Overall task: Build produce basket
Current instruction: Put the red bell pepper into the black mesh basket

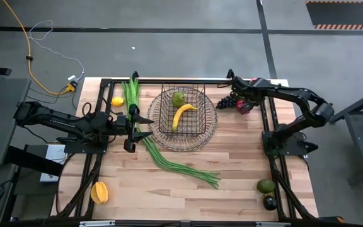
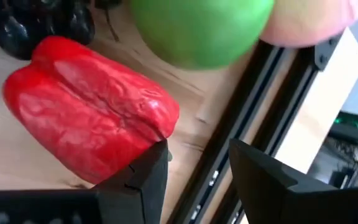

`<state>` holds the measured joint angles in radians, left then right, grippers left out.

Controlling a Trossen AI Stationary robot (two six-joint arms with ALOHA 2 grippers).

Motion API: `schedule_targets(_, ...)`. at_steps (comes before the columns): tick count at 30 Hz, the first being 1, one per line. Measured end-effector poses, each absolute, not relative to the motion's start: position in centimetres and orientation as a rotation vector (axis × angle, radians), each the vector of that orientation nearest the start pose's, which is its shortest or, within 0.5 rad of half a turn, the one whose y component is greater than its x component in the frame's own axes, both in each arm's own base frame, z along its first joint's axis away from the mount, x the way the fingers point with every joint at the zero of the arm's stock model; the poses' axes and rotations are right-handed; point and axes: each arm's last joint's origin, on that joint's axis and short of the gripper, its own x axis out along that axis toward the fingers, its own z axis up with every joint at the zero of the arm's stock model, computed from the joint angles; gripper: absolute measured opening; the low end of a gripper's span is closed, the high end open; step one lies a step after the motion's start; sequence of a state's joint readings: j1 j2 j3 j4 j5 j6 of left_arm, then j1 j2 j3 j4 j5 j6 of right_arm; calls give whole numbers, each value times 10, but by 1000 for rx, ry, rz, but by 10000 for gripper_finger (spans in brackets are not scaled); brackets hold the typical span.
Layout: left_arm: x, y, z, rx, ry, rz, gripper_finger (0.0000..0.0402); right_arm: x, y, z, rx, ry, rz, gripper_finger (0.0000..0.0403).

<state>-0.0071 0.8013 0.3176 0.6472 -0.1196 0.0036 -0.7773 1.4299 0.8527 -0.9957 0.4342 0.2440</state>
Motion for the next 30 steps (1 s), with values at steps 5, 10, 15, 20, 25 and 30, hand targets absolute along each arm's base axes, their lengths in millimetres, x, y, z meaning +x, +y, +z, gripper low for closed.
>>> schedule_targets(5,176,2,248,-7,-161,113,201,152,-163,188,440,1521,-1036,161)
schedule_targets(10,176,2,247,-6,-156,112,201,158,-156,187,401,1554,-887,161)
schedule_targets(15,176,2,247,-6,-155,112,201,163,-149,187,378,1576,-764,161)
schedule_targets(20,176,2,247,-7,-156,112,201,164,-145,186,513,1542,-803,161)
schedule_targets(25,177,2,246,-6,-145,112,201,163,-142,186,599,1537,-824,161)
schedule_targets(30,177,2,246,-6,-146,112,201,166,-145,186,620,1488,-862,161)
